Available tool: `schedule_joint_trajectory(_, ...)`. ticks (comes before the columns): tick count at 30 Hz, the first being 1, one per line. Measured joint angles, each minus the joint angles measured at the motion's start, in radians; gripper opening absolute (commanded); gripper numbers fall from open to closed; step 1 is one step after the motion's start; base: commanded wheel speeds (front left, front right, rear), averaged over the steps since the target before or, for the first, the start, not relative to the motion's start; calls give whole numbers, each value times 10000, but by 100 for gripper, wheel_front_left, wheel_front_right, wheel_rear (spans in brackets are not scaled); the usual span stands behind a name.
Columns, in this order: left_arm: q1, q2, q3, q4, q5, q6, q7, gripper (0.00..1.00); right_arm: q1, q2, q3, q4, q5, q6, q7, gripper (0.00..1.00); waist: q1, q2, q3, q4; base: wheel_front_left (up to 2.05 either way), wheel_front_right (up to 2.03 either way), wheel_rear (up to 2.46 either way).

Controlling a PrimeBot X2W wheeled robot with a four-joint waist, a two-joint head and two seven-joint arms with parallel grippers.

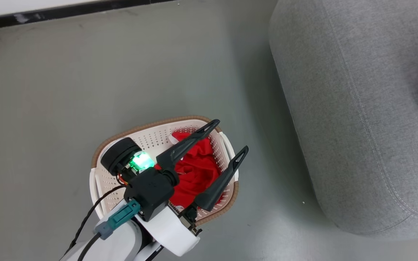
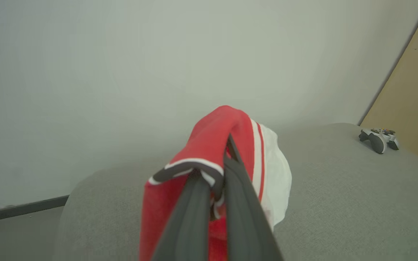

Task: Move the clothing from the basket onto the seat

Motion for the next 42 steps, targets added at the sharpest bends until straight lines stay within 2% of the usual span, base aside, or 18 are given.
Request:
schedule_joint_trajectory(4, -89, 0, -29, -50, 40, 0, 29, 100, 397, 625, 98, 380, -173, 0, -117, 0, 0, 0, 200, 40, 0, 0, 0)
schedule_joint_trajectory(11, -276, -2, -31, -105, 88, -2, 29, 100, 991, 1269, -35, 1344, -182, 0, -336, 0, 0, 0, 528, 105, 0, 0, 0)
schedule_joint_trajectory(30, -320, -10, 84, 173, 88, -4, -230, 100, 1704, 1910, -430, 2661, -84, 0, -817, 0, 0, 0, 593, -40, 0, 0, 0)
schedule_joint_trajectory(32, -320, -8, 92, 222, 86, -4, -242, 100, 1726, 1946, -504, 2704, -81, 0, -894, 38, 0, 0, 557, -77, 0, 0, 0)
schedule_joint_trajectory(33, -320, -8, 98, 247, 86, -4, -249, 100, 1774, 1954, -508, 2698, -81, 0, -940, 63, 0, 0, 537, -96, 0, 0, 0)
schedule_joint_trajectory(34, -320, -8, 100, 280, 84, -6, -255, 100, 1837, 1969, -522, 2700, -81, 0, -949, 92, 0, 0, 515, -115, 0, 0, 0)
schedule_joint_trajectory(35, -320, -8, 105, 314, 81, -15, -299, 100, 1900, 1994, -539, 2702, -79, 0, -965, 100, 0, 0, 491, -133, 0, 0, 0)
schedule_joint_trajectory(42, -318, -29, 151, 516, 65, -27, -430, 100, 2178, 2111, -953, 2642, 196, 0, -1156, 100, 0, 0, 279, -281, 0, 0, 0)
